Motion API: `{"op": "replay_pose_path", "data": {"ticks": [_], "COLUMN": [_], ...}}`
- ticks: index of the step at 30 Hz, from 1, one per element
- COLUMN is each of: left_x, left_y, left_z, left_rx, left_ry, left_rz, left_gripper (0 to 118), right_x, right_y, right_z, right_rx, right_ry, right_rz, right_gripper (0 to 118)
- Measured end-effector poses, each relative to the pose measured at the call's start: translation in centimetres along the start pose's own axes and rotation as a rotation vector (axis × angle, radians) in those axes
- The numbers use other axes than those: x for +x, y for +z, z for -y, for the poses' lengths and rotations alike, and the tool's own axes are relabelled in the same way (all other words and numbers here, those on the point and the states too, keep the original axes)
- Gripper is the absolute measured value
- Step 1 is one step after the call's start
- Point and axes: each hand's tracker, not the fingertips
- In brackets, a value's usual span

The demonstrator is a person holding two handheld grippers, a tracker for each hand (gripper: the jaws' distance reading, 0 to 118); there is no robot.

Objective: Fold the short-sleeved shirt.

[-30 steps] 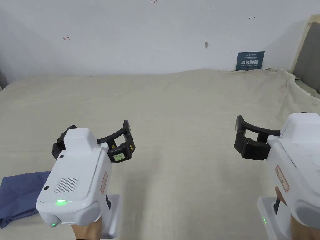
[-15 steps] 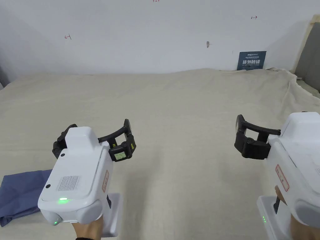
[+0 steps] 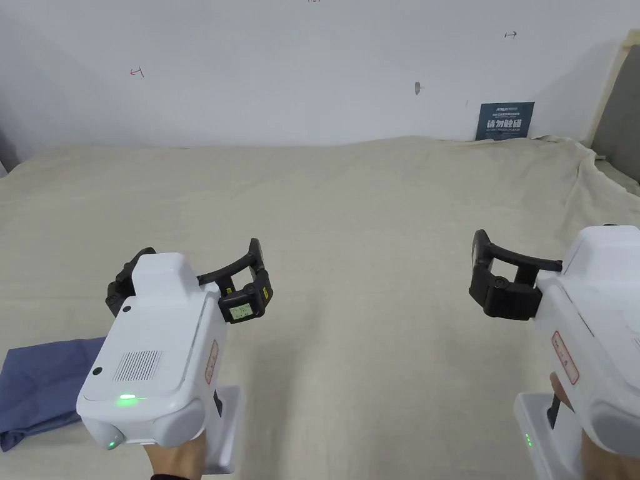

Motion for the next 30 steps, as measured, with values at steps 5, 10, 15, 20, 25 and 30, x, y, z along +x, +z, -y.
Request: {"op": "replay_pose_path", "data": {"ticks": [5, 10, 15, 20, 25, 30], "left_x": [0.03, 0.01, -0.02, 0.01, 0.0, -0.09], "left_y": [0.01, 0.04, 0.07, 0.07, 0.06, 0.09], "left_z": [-0.08, -0.13, -0.09, -0.12, -0.17, -0.13], "left_rx": [0.002, 0.004, 0.0, 0.001, -0.001, -0.003], "left_ry": [0.003, 0.002, 0.003, 0.001, -0.005, -0.002], "left_rz": [0.003, 0.001, 0.004, 0.005, 0.009, 0.006], "left_gripper": [118, 118, 118, 118, 118, 118], "right_x": [0.16, 0.17, 0.2, 0.21, -0.04, -0.23], "right_y": [-0.12, -0.07, -0.08, -0.06, 0.11, 0.17], "right_z": [0.11, 0.06, 0.05, 0.09, -0.08, -0.18], "right_rx": [0.001, 0.003, 0.003, 0.002, 0.002, 0.002], "right_ry": [-0.001, -0.003, -0.003, -0.003, -0.002, -0.001], "right_rz": [0.0, 0.0, -0.001, -0.001, 0.0, -0.004], "right_gripper": [118, 118, 118, 118, 118, 118]}}
